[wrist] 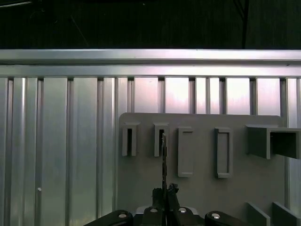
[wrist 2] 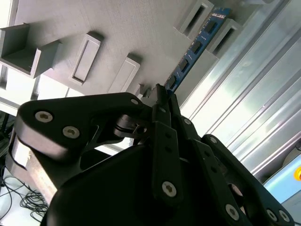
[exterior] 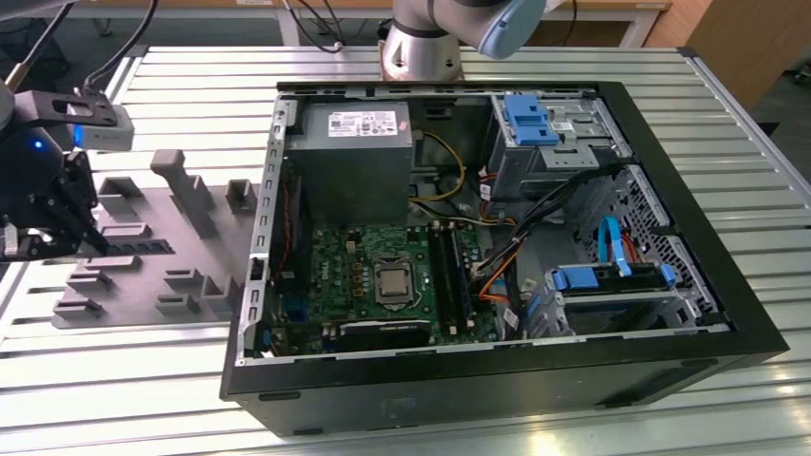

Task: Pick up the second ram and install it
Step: 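Pick up the second ram and move it above second insertion slot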

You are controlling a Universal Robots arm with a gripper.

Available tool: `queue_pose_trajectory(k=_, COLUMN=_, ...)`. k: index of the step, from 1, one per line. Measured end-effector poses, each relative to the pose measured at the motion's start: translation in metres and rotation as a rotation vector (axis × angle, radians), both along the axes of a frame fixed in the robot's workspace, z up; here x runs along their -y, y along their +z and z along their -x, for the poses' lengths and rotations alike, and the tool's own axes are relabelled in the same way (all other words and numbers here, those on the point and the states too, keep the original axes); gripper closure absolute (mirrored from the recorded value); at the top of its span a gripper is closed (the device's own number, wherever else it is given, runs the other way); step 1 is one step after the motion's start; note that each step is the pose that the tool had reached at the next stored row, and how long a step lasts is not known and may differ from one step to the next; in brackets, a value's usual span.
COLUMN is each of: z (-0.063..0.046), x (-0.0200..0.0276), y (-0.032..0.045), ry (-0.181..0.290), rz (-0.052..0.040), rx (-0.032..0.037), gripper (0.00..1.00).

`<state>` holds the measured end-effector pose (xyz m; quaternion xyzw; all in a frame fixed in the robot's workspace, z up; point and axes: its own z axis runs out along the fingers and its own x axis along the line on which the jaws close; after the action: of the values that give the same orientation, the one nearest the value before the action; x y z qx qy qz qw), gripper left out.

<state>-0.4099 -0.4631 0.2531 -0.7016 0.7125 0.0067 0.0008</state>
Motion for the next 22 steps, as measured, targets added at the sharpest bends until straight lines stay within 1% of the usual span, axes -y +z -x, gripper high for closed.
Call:
queue_pose_trajectory(k=15, z=0.0000, x=0.0000, y=0.0060, ry=0.000, rz=-0.0001, rx=0.0001, gripper=0.86)
queue_pose_trajectory(k=22, z=0.0000, x=0.0000, y=0.0069, ry=0.000, rz=-0.0001, rx=0.0001, gripper=0.86)
